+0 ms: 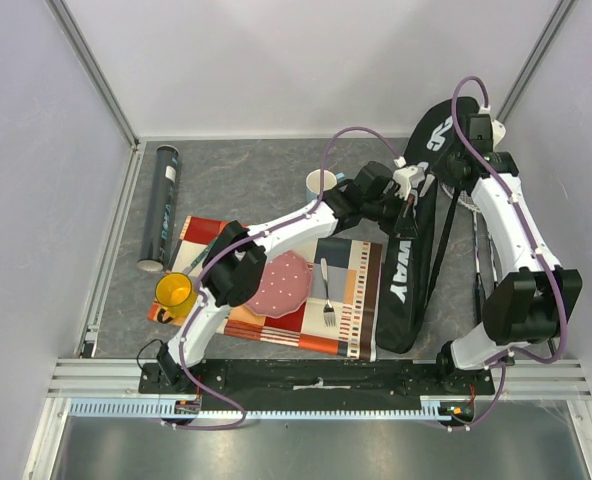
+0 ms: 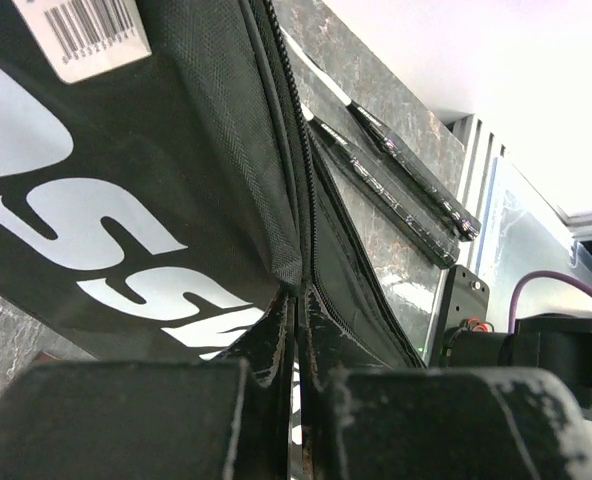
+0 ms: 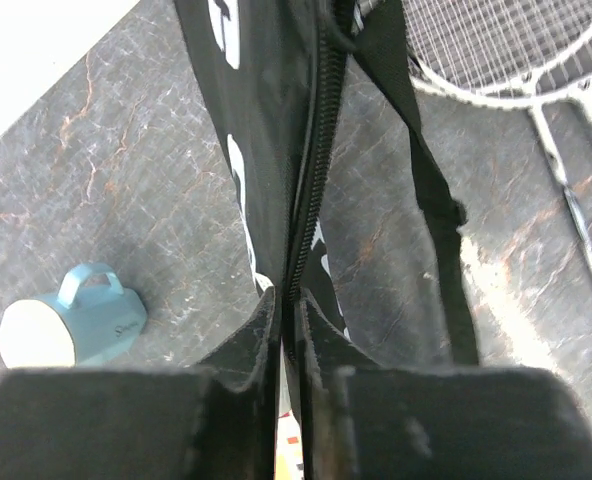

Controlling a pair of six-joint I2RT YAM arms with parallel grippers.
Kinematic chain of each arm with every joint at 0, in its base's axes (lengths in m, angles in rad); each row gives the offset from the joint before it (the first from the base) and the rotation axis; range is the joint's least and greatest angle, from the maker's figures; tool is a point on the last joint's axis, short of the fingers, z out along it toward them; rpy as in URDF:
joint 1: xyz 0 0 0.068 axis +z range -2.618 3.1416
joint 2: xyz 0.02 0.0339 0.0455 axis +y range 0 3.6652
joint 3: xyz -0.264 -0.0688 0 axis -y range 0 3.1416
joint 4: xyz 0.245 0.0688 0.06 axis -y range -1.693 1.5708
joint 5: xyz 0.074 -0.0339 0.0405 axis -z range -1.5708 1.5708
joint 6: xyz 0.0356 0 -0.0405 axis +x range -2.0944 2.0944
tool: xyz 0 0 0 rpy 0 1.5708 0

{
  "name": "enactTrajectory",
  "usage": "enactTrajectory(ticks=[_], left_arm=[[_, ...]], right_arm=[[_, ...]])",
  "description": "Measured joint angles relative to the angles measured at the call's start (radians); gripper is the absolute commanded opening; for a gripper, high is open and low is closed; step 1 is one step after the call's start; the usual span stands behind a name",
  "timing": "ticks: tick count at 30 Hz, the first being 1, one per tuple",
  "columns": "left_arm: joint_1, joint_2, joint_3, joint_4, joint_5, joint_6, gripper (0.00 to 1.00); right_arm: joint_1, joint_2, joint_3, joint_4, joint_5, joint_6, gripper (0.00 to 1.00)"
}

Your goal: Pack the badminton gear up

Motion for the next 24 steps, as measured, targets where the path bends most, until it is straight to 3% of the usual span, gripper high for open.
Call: enactTrajectory(ticks=[2, 5, 8, 14, 16, 19, 24], left_arm=[[0.008, -0.005, -0.033, 0.05, 0.022, -0.01, 0.02], [0.024, -0.016, -0.124, 0.158, 0.058, -0.052, 0.02], [0.055, -0.018, -0.213, 0.264, 0.119, -0.125, 0.02], [0.103, -0.017, -0.234, 0.416, 0.191, -0.238, 0.02], [0.113, -0.017, -0.243, 0.461, 0.205, -0.267, 0.02], [0.116, -0.017, -0.265, 0.507, 0.21, -0.296, 0.02], [0.113, -0.017, -0.299, 0.542, 0.229, -0.325, 0.02]], right_arm=[[0.0, -0.008, -0.007, 0.011, -0.013, -0.011, 0.59], [-0.005, -0.031, -0.04, 0.027, -0.069, -0.065, 0.78], [-0.02, -0.066, -0.106, 0.039, -0.148, -0.121, 0.84], [-0.103, -0.207, -0.298, 0.04, -0.266, -0.193, 0.88], [-0.113, -0.256, -0.331, 0.019, -0.278, -0.216, 0.95], [-0.149, -0.328, -0.389, 0.023, -0.301, -0.23, 0.96], [-0.349, -0.376, -0.556, 0.134, -0.489, -0.175, 0.9]])
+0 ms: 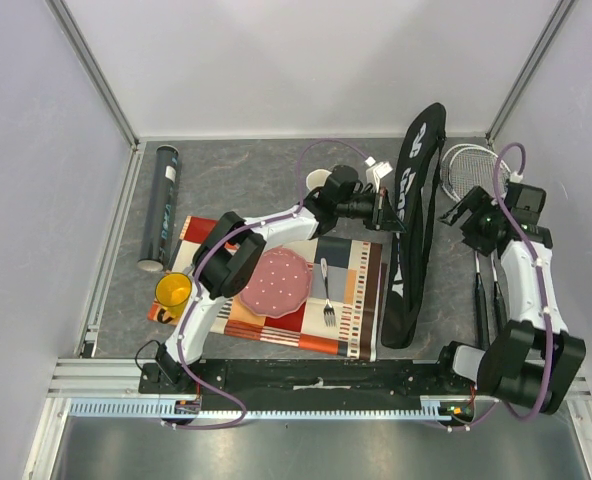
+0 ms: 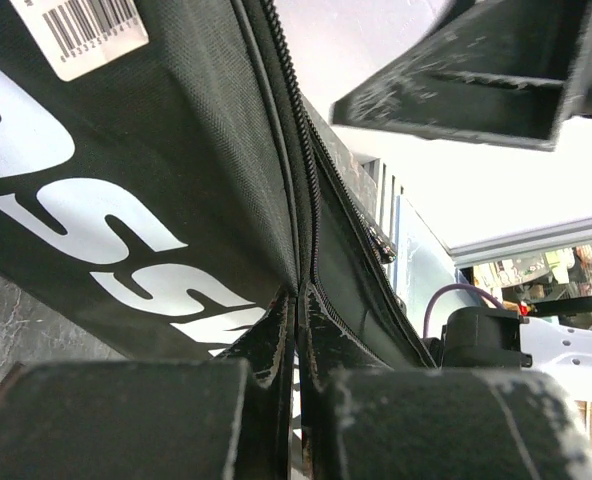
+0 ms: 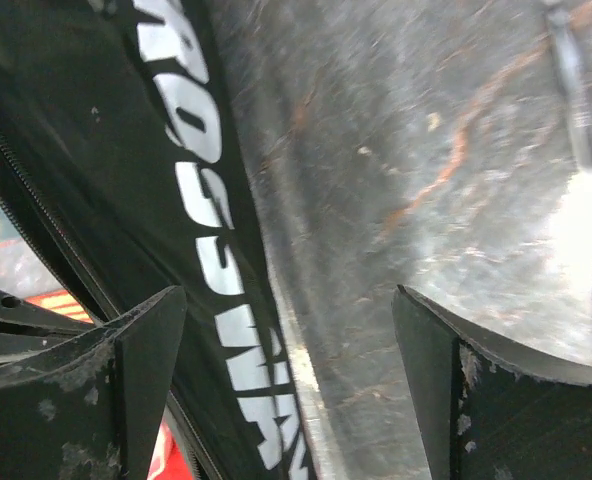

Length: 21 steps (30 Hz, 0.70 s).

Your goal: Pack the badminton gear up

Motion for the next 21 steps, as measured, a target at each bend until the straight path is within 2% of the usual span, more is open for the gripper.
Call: enactTrajectory(ticks=[6, 9, 14, 16, 17, 19, 21], left_arm=[[0.0, 0.0, -0.031, 0.03, 0.005, -0.021, 0.02], [0.0, 0.0, -0.043, 0.043, 0.006, -0.029, 0.02], [0.0, 0.0, -0.052, 0.059, 0.006, -0.038, 0.02], [0.0, -0.001, -0.055, 0.066, 0.006, -0.043, 0.02], [0.0, -0.001, -0.057, 0.069, 0.006, -0.045, 0.02], [0.0, -0.001, -0.064, 0.08, 0.007, -0.051, 0.02], [0.0, -0.001, -0.069, 0.084, 0.008, -0.053, 0.02]], right_arm=[[0.002, 0.056, -0.124, 0.168, -0.165, 0.038, 0.88], [0.002, 0.051, -0.164, 0.232, -0.181, 0.04, 0.79], [0.005, 0.087, -0.257, 0.399, -0.227, 0.052, 0.72], [0.015, 0.106, -0.296, 0.457, -0.241, 0.058, 0.66], [0.024, 0.114, -0.307, 0.477, -0.243, 0.058, 0.59], [0.044, 0.127, -0.313, 0.513, -0.244, 0.058, 0.26], [0.059, 0.131, -0.311, 0.538, -0.247, 0.058, 0.0]])
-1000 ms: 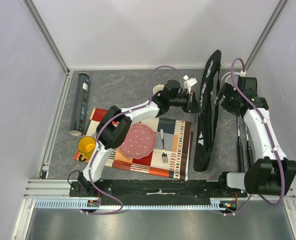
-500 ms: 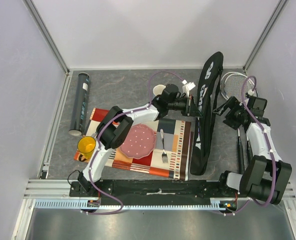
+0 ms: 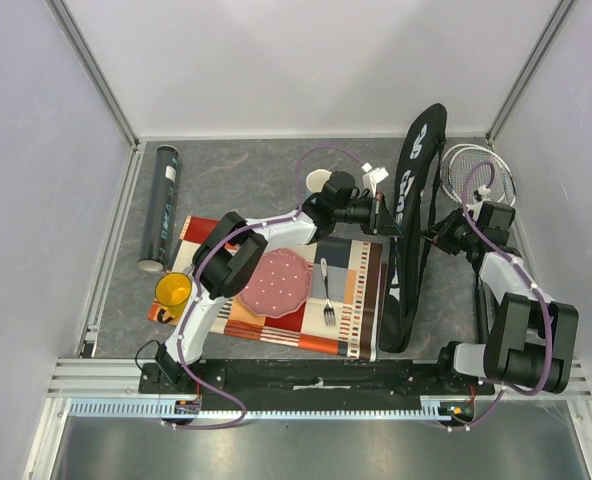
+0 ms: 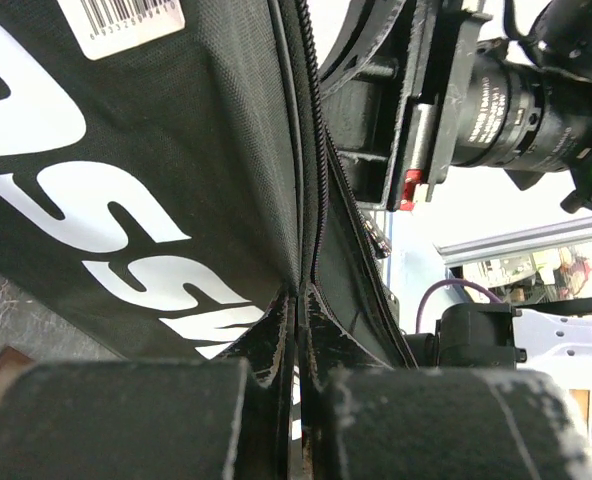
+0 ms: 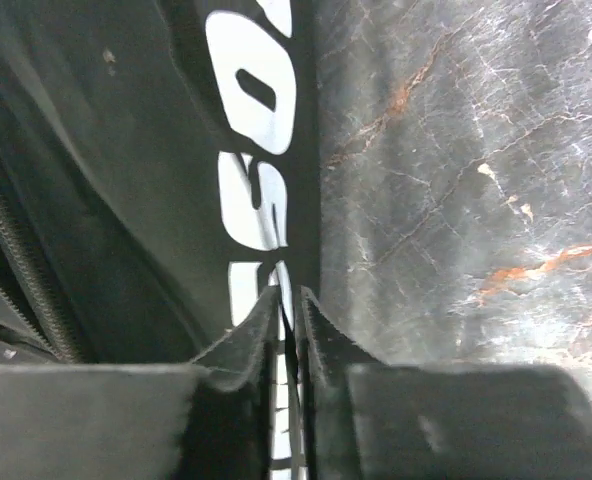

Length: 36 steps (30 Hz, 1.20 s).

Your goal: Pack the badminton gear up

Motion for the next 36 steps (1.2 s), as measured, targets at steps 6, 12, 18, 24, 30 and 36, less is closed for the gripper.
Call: enactTrajectory(ticks=[6, 12, 18, 24, 30, 36], left_arm=[[0.001, 0.0, -0.023, 0.008, -0.001, 0.0, 0.02], [0.006, 0.0, -0.024, 0.031, -0.009, -0.002, 0.02], [0.007, 0.0, -0.031, 0.034, -0.005, -0.011, 0.02], [0.013, 0.007, -0.067, 0.11, 0.016, -0.067, 0.02], [0.008, 0.007, -0.112, 0.22, 0.049, -0.131, 0.02], [0.014, 0.007, -0.14, 0.268, 0.06, -0.163, 0.02]], right_arm=[[0.079, -0.145, 0.117, -0.169, 0.147, 0.004, 0.02], [0.333, -0.268, 0.288, -0.204, 0.239, 0.053, 0.15], [0.512, -0.082, 0.411, -0.303, 0.345, 0.043, 0.37], [0.6, 0.024, 0.511, -0.466, 0.453, -0.005, 0.7], [0.599, 0.073, 0.648, -0.641, 0.517, -0.05, 0.84], [0.604, 0.01, 0.657, -0.753, 0.59, -0.092, 0.88]])
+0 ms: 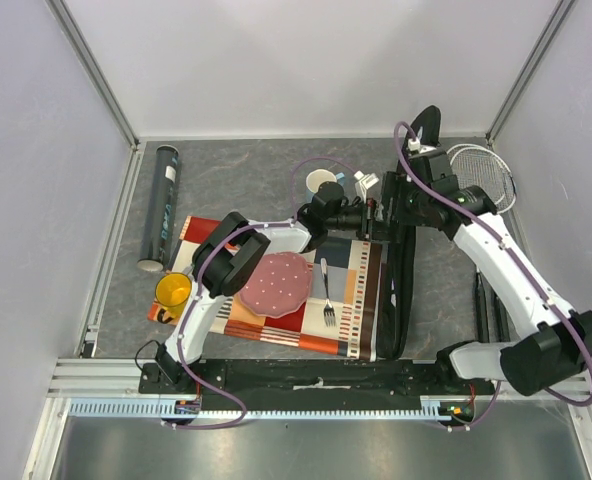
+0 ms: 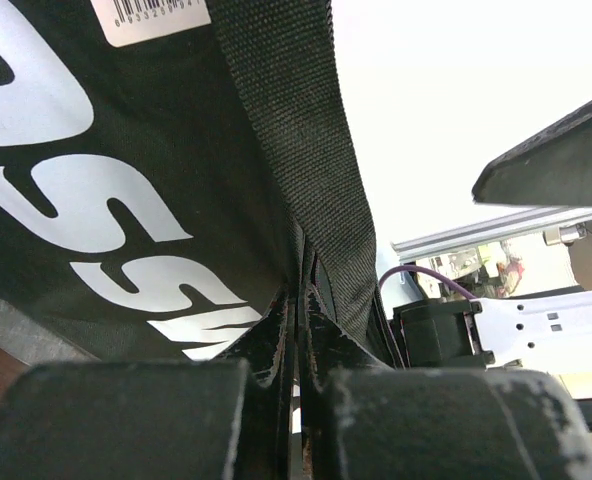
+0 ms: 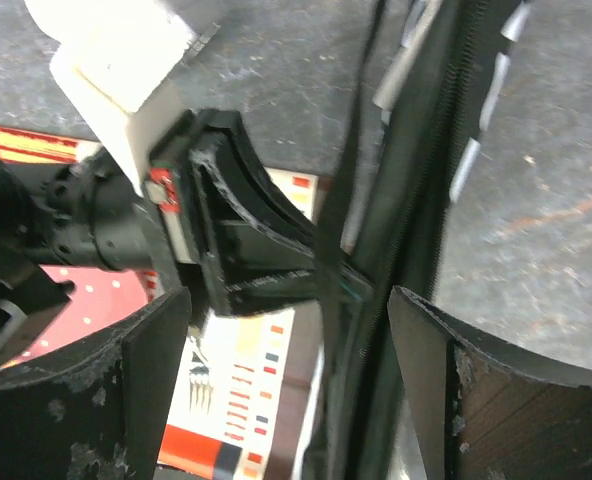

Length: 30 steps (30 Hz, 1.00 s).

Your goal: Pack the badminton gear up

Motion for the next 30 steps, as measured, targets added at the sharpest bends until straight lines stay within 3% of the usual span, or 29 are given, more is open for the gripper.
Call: enactTrajectory(ticks=[2, 3, 4, 6, 10, 15, 20, 21, 22, 24, 27, 28, 30], left_arm=[[0.003, 0.0, -0.005, 0.008, 0.005, -0.006, 0.02], [0.006, 0.0, -0.006, 0.013, 0.008, -0.009, 0.02], [0.006, 0.0, -0.007, 0.016, 0.008, -0.011, 0.02], [0.008, 0.0, -0.008, 0.019, 0.009, -0.013, 0.02], [0.008, 0.0, -0.008, 0.021, 0.009, -0.018, 0.02], [0.008, 0.0, -0.008, 0.021, 0.008, -0.021, 0.02], [0.008, 0.0, -0.008, 0.02, 0.009, -0.021, 0.02], [0.008, 0.0, -0.009, 0.02, 0.009, -0.021, 0.02], [0.008, 0.0, -0.009, 0.02, 0.009, -0.021, 0.02], [0.008, 0.0, -0.008, 0.012, 0.008, -0.02, 0.13], [0.009, -0.02, -0.014, -0.061, -0.005, 0.022, 0.7], [0.01, -0.035, -0.017, -0.113, -0.018, 0.048, 0.77], [0.01, -0.074, -0.017, -0.24, -0.048, 0.101, 0.77]], right_arm=[[-0.002, -0.025, 0.0, -0.035, 0.042, -0.013, 0.83], [-0.011, -0.039, 0.0, -0.054, 0.068, -0.018, 0.78], [-0.026, -0.055, -0.003, -0.065, 0.088, -0.024, 0.66], [-0.087, -0.097, -0.026, -0.064, 0.105, -0.034, 0.59], [-0.18, -0.14, -0.103, -0.029, 0.061, -0.063, 0.61], [-0.162, -0.076, -0.212, 0.056, -0.006, -0.105, 0.58], [-0.162, -0.043, -0.287, 0.101, -0.009, -0.125, 0.26], [-0.162, -0.038, -0.292, 0.109, -0.003, -0.126, 0.1], [-0.162, -0.035, -0.295, 0.117, 0.004, -0.128, 0.03], [-0.162, -0.035, -0.296, 0.129, 0.022, -0.133, 0.0], [-0.161, -0.04, -0.295, 0.13, 0.043, -0.139, 0.0], [-0.161, -0.043, -0.292, 0.129, 0.05, -0.143, 0.0], [-0.161, -0.05, -0.279, 0.124, 0.064, -0.146, 0.0]])
